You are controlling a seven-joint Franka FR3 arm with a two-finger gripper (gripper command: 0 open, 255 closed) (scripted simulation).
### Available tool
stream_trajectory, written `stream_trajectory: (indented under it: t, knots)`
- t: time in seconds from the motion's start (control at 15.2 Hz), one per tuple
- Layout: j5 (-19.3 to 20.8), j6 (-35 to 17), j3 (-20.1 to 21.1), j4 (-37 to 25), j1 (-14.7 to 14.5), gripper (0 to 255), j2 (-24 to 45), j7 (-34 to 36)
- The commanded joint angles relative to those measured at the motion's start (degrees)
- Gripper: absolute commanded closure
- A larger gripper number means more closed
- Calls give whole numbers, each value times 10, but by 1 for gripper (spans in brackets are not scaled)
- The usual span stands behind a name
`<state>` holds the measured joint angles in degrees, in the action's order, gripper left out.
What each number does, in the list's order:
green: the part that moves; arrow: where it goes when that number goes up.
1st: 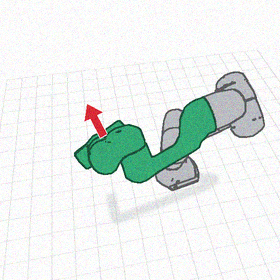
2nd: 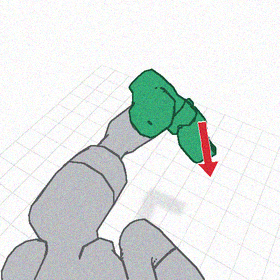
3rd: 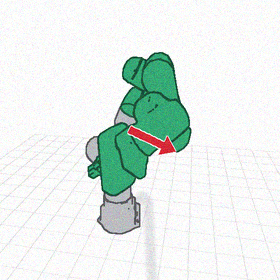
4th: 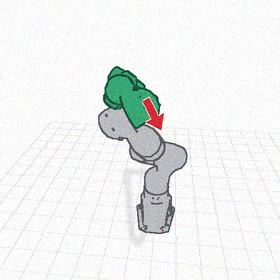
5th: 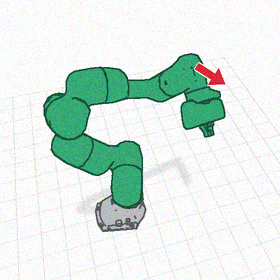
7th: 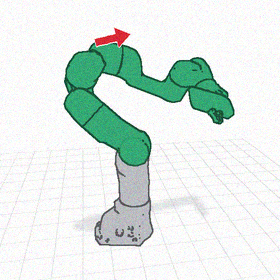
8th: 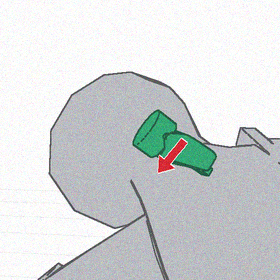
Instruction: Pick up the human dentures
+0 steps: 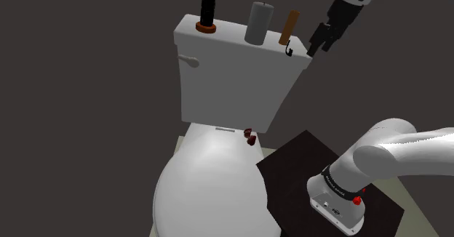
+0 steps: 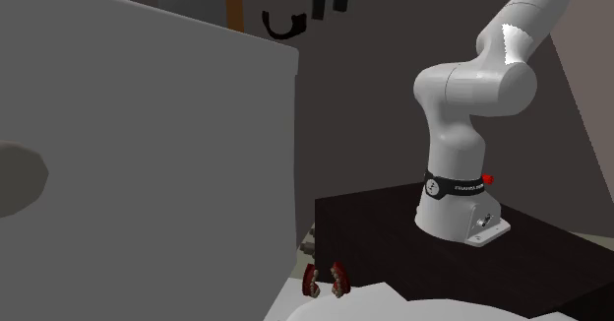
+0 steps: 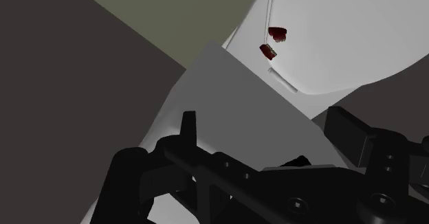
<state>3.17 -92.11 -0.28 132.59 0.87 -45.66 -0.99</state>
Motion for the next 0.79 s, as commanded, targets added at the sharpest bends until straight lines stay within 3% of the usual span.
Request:
stream_trajectory:
  t: [0.0, 0.73]
  knots:
    - [0, 0, 0, 0, 0, 0, 0, 0]
    - [-20, -215, 50, 200, -14, 0, 9, 68]
